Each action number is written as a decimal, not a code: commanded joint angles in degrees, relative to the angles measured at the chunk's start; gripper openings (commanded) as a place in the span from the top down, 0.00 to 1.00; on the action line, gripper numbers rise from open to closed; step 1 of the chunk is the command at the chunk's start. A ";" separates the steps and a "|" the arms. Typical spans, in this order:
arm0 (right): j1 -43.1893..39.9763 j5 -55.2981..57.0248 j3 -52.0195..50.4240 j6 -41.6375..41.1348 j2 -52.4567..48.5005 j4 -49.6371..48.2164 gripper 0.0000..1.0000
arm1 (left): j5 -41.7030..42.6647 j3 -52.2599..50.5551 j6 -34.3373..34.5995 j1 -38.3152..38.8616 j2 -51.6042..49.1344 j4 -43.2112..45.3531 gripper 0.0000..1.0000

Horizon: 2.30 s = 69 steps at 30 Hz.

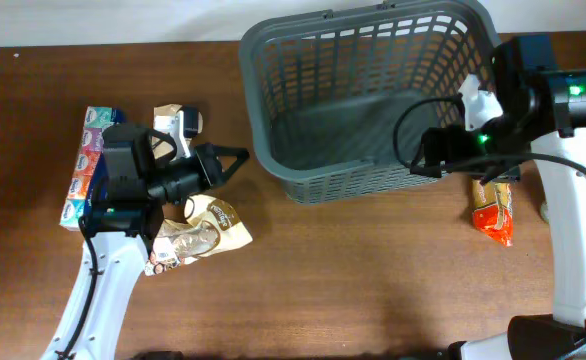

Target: Pack container

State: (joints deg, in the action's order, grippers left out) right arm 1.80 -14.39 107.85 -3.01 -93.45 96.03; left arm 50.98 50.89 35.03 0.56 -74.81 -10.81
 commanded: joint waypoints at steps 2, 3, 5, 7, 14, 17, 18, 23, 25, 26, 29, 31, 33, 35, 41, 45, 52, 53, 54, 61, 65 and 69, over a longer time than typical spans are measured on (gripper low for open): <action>-2.69 -1.33 0.31 1.03 0.20 1.31 0.13 | 1.97 0.59 0.11 -0.26 -0.35 -3.74 0.98; -3.87 -1.46 0.37 1.03 0.20 1.31 0.13 | 1.90 0.59 0.11 -0.26 -0.35 -4.20 0.98; -6.01 -1.81 0.48 0.85 0.44 1.31 0.13 | 1.73 0.59 0.09 -0.26 -0.35 -4.63 0.98; -8.33 -3.67 1.49 1.09 1.14 1.31 0.10 | 1.11 0.59 0.09 -0.26 -0.35 -4.66 0.98; -9.09 -1.73 15.82 1.05 1.44 1.20 0.09 | 0.11 0.59 -0.17 -1.90 -0.35 -4.68 0.98; -10.97 6.47 22.51 -0.15 1.44 1.29 0.03 | -3.45 0.59 -4.74 -3.04 -0.35 -7.13 0.98; -12.44 8.98 23.78 -0.92 1.49 1.29 0.03 | -5.66 0.59 -6.60 -3.02 -0.35 -8.83 0.98; -21.55 12.33 24.24 -0.87 0.39 1.14 0.01 | -15.43 0.59 -14.97 -3.02 -0.35 -15.87 0.86; -25.42 12.96 23.93 -0.83 -1.03 0.76 0.01 | -20.52 0.59 -17.27 -3.02 -0.35 -17.99 0.69; -27.04 14.05 23.93 -0.83 -2.23 0.59 0.01 | -22.82 0.59 -18.34 -3.02 -0.35 -18.73 0.59; -29.64 14.25 23.93 -0.20 -5.86 0.22 0.01 | -27.26 0.59 -18.60 -3.02 -0.35 -19.39 0.50; -30.01 14.23 23.93 0.76 -8.72 -0.11 0.01 | -27.96 0.59 -19.39 -3.02 -0.35 -19.52 0.46; -29.94 14.01 23.93 2.27 -12.37 -0.20 0.01 | -28.02 0.59 -20.46 -3.02 -0.35 -19.89 0.41; -29.94 13.70 23.93 3.23 -16.33 -0.37 0.01 | -28.33 0.59 -21.16 -3.02 -0.35 -20.20 0.36; -29.97 11.43 23.93 6.03 -24.70 -1.84 0.01 | -28.33 0.59 -21.92 -3.02 -0.35 -21.86 0.20; -29.88 7.98 23.93 7.54 -28.81 -2.19 0.01 | -28.30 0.59 -21.90 -3.02 -0.35 -22.12 0.19; -25.40 3.82 23.85 10.12 -29.18 -1.95 0.01 | -28.33 0.59 -21.88 -3.02 -0.35 -22.49 0.19; -24.02 3.82 23.85 10.12 -29.18 -1.66 0.01 | -28.33 0.59 -21.88 -3.02 -0.35 -22.49 0.19; -22.32 3.87 23.85 10.34 -29.18 -1.57 0.01 | -28.35 0.59 -21.88 -3.02 -0.35 -22.47 0.19; -17.99 7.26 23.85 10.01 -29.18 -1.09 0.01 | -28.33 0.59 -21.88 -3.02 -0.35 -22.53 0.18; -20.28 10.56 23.85 8.07 -29.18 -0.35 0.01 | -33.16 0.59 -21.88 -3.02 -0.35 -24.74 0.18; -23.39 10.58 23.82 7.45 -29.18 -1.20 0.01 | -41.51 0.59 -21.86 -3.02 -0.35 -27.43 0.18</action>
State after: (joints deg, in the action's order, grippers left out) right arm -19.51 -5.15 131.41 5.56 -122.52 95.53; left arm 16.95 51.00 14.26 -2.28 -74.81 -37.08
